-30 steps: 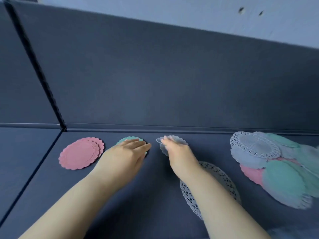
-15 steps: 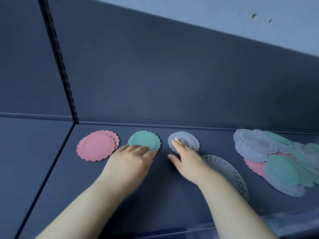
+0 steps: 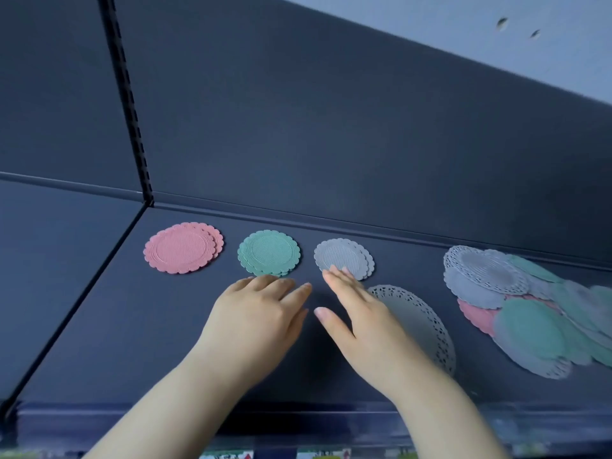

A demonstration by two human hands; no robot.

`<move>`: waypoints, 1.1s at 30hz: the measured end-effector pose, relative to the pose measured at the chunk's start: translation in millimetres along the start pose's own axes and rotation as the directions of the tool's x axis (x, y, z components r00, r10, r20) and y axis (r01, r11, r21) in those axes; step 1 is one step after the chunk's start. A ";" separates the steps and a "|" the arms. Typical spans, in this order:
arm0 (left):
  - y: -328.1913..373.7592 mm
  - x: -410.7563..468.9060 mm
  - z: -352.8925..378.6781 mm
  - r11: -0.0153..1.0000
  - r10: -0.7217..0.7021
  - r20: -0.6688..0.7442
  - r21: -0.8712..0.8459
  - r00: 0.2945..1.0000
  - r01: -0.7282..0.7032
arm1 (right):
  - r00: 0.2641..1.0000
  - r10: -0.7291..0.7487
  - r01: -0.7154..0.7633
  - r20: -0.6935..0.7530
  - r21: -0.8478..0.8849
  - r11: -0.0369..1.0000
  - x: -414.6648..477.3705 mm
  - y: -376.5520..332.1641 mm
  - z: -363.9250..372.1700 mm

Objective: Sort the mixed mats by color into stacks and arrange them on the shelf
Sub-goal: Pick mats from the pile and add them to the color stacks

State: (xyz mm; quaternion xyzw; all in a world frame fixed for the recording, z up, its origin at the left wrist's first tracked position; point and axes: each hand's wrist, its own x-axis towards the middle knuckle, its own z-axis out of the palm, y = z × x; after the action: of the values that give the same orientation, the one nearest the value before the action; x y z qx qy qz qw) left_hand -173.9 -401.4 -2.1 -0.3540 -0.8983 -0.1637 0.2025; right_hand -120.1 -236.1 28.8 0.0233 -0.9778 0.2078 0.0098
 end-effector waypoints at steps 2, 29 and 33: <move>19.1 -4.3 1.4 1.000 -0.012 0.007 -0.005 1.000 0.012 | 1.000 -0.005 0.005 0.014 -0.011 1.000 -17.9 12.5 -7.0; 315.7 12.9 58.9 0.990 0.136 0.175 -0.054 0.975 -0.128 | 0.941 0.199 -0.232 -0.274 -0.092 0.968 -265.5 233.8 -90.5; 301.9 54.1 72.4 0.990 0.134 0.139 -0.056 0.981 -0.128 | 0.934 0.220 -0.263 -0.282 -0.123 0.957 -242.4 254.6 -109.3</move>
State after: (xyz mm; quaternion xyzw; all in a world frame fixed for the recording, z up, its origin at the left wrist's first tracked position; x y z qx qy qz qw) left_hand -15.9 -128.8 6.8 -0.4278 -0.8811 -0.1454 0.1398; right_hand 110.5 50.8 18.2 -0.1262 -0.9764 0.1304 0.1170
